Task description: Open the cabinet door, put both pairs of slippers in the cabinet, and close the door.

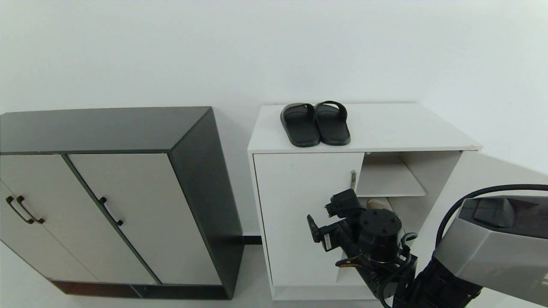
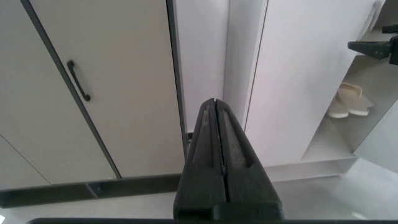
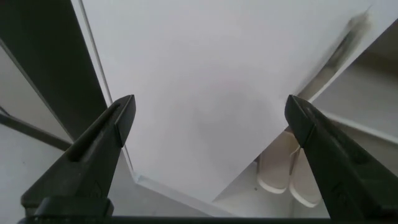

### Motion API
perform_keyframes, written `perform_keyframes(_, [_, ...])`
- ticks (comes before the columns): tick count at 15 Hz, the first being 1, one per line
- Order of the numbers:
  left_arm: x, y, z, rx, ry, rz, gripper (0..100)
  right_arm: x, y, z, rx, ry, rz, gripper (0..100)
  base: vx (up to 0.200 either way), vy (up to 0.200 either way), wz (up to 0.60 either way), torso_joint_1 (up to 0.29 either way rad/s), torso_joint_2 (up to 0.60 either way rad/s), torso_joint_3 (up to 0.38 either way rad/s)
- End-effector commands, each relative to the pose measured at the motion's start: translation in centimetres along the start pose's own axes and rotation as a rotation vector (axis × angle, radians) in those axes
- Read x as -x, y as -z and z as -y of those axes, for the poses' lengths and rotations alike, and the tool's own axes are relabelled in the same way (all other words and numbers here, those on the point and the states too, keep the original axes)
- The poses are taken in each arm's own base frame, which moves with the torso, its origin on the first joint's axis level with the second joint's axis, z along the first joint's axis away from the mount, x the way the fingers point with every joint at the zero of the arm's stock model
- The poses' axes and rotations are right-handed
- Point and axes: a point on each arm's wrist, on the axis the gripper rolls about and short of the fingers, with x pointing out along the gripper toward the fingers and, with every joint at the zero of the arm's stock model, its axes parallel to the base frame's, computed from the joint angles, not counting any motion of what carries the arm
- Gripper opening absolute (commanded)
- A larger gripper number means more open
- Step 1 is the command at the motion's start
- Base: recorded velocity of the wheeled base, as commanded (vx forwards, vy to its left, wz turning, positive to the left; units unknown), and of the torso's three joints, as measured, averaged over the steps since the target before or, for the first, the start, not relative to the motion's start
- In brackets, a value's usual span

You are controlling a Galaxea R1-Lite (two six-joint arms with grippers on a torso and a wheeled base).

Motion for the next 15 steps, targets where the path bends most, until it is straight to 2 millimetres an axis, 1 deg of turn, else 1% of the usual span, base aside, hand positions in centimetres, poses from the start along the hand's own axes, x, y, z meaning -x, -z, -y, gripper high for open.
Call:
perform_keyframes(1, [0.0,0.0,0.0,0.0,0.0,0.0,0,0.0,0.0,0.0,0.001,0.0,-0.001,100,0.0,0.0,0.0,0.212,-0.52,-0.305])
perform_keyframes(4, [0.0,0.0,0.0,0.003,0.0,0.0,0,-0.2,-0.4,0.5,-0.017,0.013,0.038,100,0.0,0.0,0.0,0.229,-0.54,-0.313])
perform_keyframes(5, [0.0,0.0,0.0,0.003,0.0,0.0,0,-0.1,-0.5,0.6,-0.018,-0.01,0.062,100,0.0,0.0,0.0,0.242,-0.57,-0.31])
perform_keyframes(7, [0.0,0.0,0.0,0.003,0.0,0.0,0,-0.3,-0.5,1.2,0.032,-0.009,0.083,100,0.0,0.0,0.0,0.225,-0.51,-0.276])
perform_keyframes(8, [0.0,0.0,0.0,0.003,-0.001,0.0,0,-0.3,-0.6,1.2,0.03,-0.007,0.094,100,0.0,0.0,0.0,0.105,-0.24,-0.134])
perform_keyframes(10, [0.0,0.0,0.0,0.003,-0.001,0.0,0,0.0,-1.8,1.0,0.018,-0.013,0.12,100,0.0,0.0,0.0,0.046,-0.1,-0.063])
perform_keyframes(11, [0.0,0.0,0.0,0.005,-0.001,0.0,0,0.7,-4.4,0.7,0.001,-0.033,0.116,100,0.0,0.0,0.0,0.0,0.0,0.0])
perform_keyframes(12, [0.0,0.0,0.0,0.003,-0.001,0.0,0,1.7,-6.5,0.5,-0.023,-0.056,0.084,100,0.0,0.0,0.0,0.0,0.0,0.0])
perform_keyframes(13, [0.0,0.0,0.0,0.003,-0.001,0.001,0,2.3,-8.4,0.4,-0.061,-0.059,0.032,100,0.0,0.0,0.0,0.0,0.0,0.0])
perform_keyframes(14, [0.0,0.0,0.0,0.003,-0.001,0.0,0,2.3,-10.4,0.0,-0.112,-0.002,-0.012,100,0.0,0.0,0.0,0.0,0.0,0.0])
perform_keyframes(15, [0.0,0.0,0.0,0.003,0.0,0.0,0,1.7,-11.9,-0.2,-0.158,0.088,-0.032,100,0.0,0.0,0.0,0.0,0.0,0.0])
